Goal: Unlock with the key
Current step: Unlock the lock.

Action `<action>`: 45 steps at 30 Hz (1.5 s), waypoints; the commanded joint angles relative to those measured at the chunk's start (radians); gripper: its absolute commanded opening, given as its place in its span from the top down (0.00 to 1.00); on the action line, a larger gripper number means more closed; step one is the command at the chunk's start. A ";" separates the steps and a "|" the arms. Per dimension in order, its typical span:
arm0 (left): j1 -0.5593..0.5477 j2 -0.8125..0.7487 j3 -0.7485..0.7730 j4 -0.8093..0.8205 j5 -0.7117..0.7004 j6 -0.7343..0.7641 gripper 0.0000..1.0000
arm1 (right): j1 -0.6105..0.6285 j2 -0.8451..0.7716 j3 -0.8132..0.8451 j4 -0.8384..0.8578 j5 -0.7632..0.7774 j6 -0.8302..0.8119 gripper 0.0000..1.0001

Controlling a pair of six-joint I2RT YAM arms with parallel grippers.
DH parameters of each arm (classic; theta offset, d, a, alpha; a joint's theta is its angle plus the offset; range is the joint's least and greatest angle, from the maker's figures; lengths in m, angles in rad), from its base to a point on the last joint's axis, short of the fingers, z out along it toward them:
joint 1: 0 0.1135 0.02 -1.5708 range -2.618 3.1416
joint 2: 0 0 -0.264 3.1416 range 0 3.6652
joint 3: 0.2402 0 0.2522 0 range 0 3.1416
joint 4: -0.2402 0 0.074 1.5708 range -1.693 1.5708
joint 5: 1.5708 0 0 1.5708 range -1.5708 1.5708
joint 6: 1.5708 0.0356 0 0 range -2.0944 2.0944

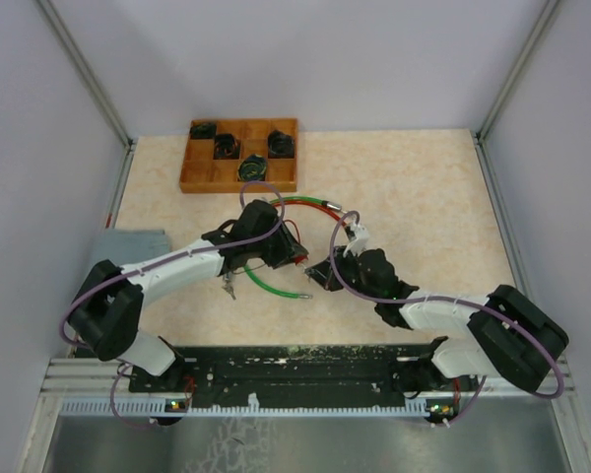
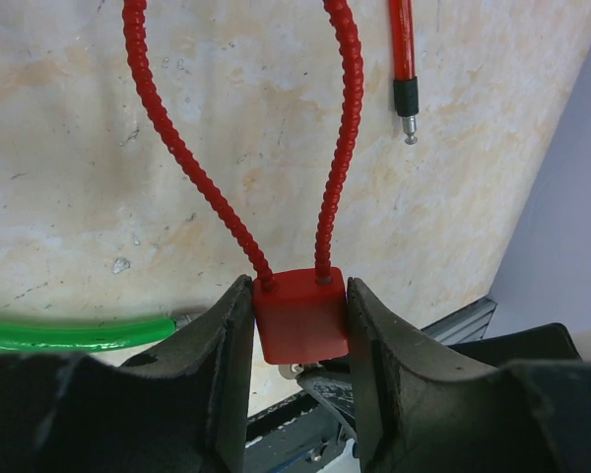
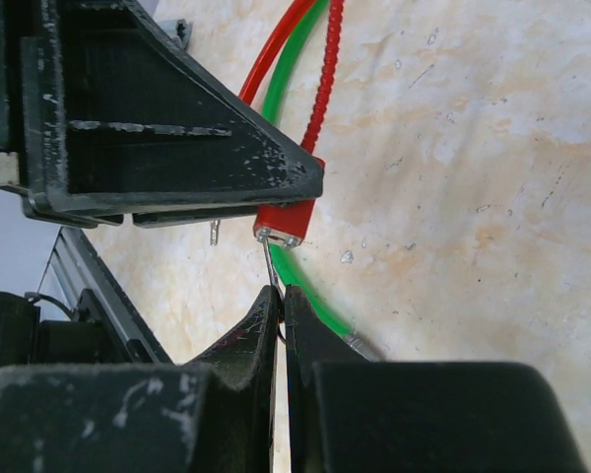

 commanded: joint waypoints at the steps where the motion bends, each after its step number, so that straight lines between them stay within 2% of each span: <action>1: 0.004 -0.050 -0.013 0.061 0.006 -0.009 1.00 | 0.009 0.002 0.048 0.011 0.040 0.012 1.00; 10: 0.003 -0.045 -0.023 0.090 0.027 -0.015 1.00 | 0.008 0.010 0.050 0.016 0.040 0.030 1.00; 33: -0.032 -0.079 -0.031 0.083 -0.074 0.005 1.00 | 0.009 -0.033 0.027 0.018 0.086 0.096 1.00; 45: -0.073 -0.070 -0.022 0.106 -0.100 0.010 1.00 | 0.009 -0.024 0.032 0.047 0.058 0.118 1.00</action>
